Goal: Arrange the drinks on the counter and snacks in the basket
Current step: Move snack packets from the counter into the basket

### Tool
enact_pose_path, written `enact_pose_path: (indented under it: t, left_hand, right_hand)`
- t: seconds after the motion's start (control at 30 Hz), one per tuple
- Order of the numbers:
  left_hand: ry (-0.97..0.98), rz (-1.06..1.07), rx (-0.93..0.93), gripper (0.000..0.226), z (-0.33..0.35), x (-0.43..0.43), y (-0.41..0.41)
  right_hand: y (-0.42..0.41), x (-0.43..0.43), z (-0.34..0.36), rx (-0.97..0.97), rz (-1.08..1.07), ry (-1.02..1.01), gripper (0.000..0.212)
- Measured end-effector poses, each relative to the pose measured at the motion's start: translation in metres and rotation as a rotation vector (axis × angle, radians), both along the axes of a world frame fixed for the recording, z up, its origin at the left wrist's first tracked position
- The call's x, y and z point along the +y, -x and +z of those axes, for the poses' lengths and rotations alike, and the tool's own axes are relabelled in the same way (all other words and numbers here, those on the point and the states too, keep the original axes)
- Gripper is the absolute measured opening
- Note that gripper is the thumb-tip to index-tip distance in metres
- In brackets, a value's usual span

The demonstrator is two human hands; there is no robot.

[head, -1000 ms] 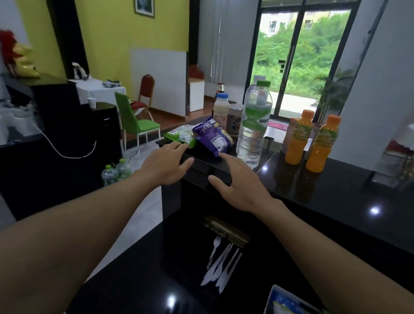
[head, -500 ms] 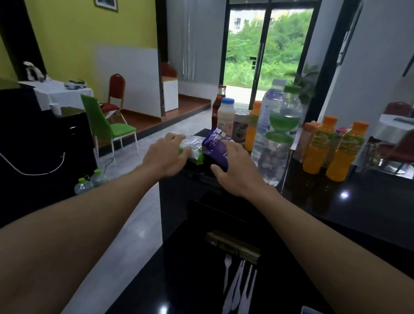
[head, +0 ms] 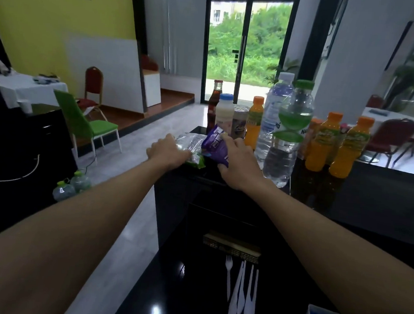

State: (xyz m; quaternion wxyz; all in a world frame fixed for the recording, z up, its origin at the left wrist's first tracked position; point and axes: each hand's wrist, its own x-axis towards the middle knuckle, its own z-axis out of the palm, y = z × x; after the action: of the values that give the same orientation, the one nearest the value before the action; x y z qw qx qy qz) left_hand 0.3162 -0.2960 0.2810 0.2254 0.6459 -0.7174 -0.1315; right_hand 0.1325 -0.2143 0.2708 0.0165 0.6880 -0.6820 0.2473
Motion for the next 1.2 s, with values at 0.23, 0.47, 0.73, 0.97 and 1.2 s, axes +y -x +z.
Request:
enact_pose_path:
  t: [0.23,0.47,0.73,0.97,1.2]
  left_hand:
    - [-0.187,0.04,0.347,0.075,0.0,-0.001,-0.015]
    - [-0.212,0.021,0.529,0.084,-0.007,0.019,-0.029]
    - [-0.102,-0.078,0.747,0.094,-0.019,0.062,-0.043]
    - [-0.137,-0.15,0.778,0.093,-0.027,0.113,-0.051]
    - [-0.179,-0.174,0.837,0.09,-0.038,0.174,-0.037]
  right_hand:
    - [-0.003,0.012,0.004,-0.084,0.06,0.041,0.065]
    - [-0.007,0.032,0.009,-0.144,0.17,0.122,0.054]
    - [-0.018,0.064,0.014,-0.192,0.231,0.071,0.072]
    - [-0.018,0.107,0.007,-0.196,0.309,0.041,0.115]
    - [-0.001,0.159,-0.023,-0.227,0.367,-0.015,0.1]
